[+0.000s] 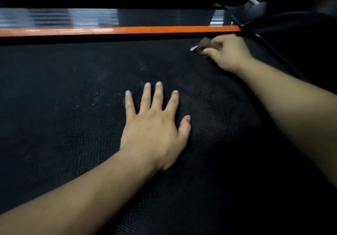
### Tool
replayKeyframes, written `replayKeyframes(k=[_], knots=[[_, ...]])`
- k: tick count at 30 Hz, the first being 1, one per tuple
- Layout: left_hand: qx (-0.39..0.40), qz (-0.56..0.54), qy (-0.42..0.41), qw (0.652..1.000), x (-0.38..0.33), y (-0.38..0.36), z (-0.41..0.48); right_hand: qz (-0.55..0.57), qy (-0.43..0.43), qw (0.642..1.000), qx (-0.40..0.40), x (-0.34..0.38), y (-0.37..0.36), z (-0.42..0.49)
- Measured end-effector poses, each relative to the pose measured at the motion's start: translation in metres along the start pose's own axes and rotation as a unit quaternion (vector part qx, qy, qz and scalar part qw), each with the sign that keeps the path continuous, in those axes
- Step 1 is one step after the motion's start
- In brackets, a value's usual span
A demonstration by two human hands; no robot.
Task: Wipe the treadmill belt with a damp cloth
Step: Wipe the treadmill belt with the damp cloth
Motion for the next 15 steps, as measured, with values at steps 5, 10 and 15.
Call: replayKeyframes(k=[5,10,15], knots=[[0.007,-0.009,-0.013,1.000,-0.001,0.001,-0.002,-0.036,-0.162,0.983,-0.078,-0.020,0.010,0.030],[0.011,-0.007,-0.009,1.000,-0.001,0.002,-0.001,-0.010,-0.034,0.999,-0.003,-0.021,0.014,-0.003],[0.005,-0.012,-0.002,1.000,-0.001,0.000,0.000,-0.039,-0.127,0.989,-0.060,-0.044,0.033,0.003]])
Point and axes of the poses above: each hand's wrist, its own z-axis towards the middle knuckle, its own y-axis out of the back of the hand, x = y × z, the point moved 2 cm from there along z, towards the middle knuckle, and after that the axes turned 4 degrees about y, right-handed, at the moved point
